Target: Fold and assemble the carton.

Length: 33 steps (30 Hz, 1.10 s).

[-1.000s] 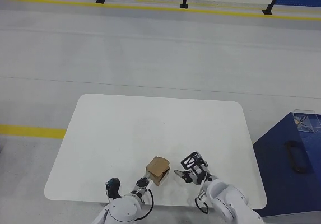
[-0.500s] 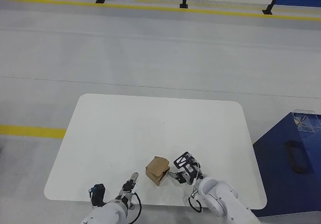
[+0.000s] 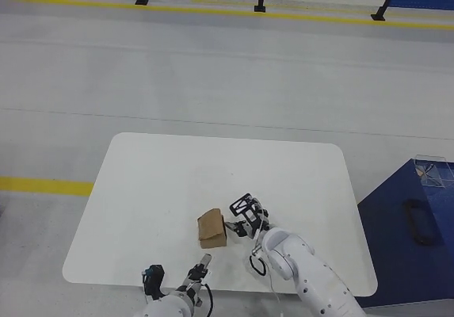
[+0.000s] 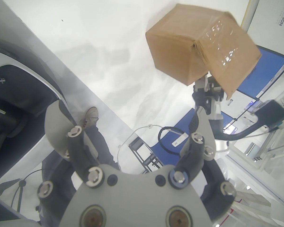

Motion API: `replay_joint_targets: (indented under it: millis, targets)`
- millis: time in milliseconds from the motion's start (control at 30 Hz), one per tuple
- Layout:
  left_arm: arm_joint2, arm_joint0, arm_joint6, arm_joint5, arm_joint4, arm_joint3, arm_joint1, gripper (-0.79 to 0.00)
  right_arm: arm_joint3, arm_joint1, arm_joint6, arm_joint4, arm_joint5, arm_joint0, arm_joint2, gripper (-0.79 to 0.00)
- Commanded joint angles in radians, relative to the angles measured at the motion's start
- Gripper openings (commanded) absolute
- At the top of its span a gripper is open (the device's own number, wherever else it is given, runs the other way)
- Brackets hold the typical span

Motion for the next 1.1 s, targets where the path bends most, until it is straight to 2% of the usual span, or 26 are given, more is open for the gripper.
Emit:
replay_joint_targets:
  millis: [0,300,467,567,667,733,1067]
  targets:
    - [0.014,0.001,-0.039,-0.022,0.042,-0.004,0.006,0.0,0.019,-0.007,-0.008,0.033,0.003,0.011,-0.004,0.0]
    - [0.017,0.002,-0.057,-0.031,0.046,-0.006,0.008,0.0,0.027,-0.013,-0.035,0.069,0.013,0.013,0.0,0.0]
    - [-0.083,-0.018,-0.065,-0.067,0.027,-0.041,0.012,0.0,-0.061,0.002,-0.098,0.063,0.024,-0.051,0.066,0.0]
    - [-0.115,-0.055,-0.123,-0.047,0.069,-0.038,0.022,0.0,-0.123,0.011,-0.092,0.065,0.036,-0.097,0.103,0.0]
    - [-0.118,-0.095,-0.228,-0.063,0.104,-0.022,0.032,0.0,-0.182,0.014,-0.078,0.089,0.045,-0.126,0.128,0.0]
    - [-0.118,-0.095,-0.228,-0.063,0.104,-0.022,0.032,0.0,-0.216,0.016,-0.088,0.099,0.037,-0.145,0.14,0.0]
    - [-0.118,-0.095,-0.228,-0.063,0.104,-0.022,0.032,0.0,-0.216,0.016,-0.088,0.099,0.037,-0.145,0.14,0.0]
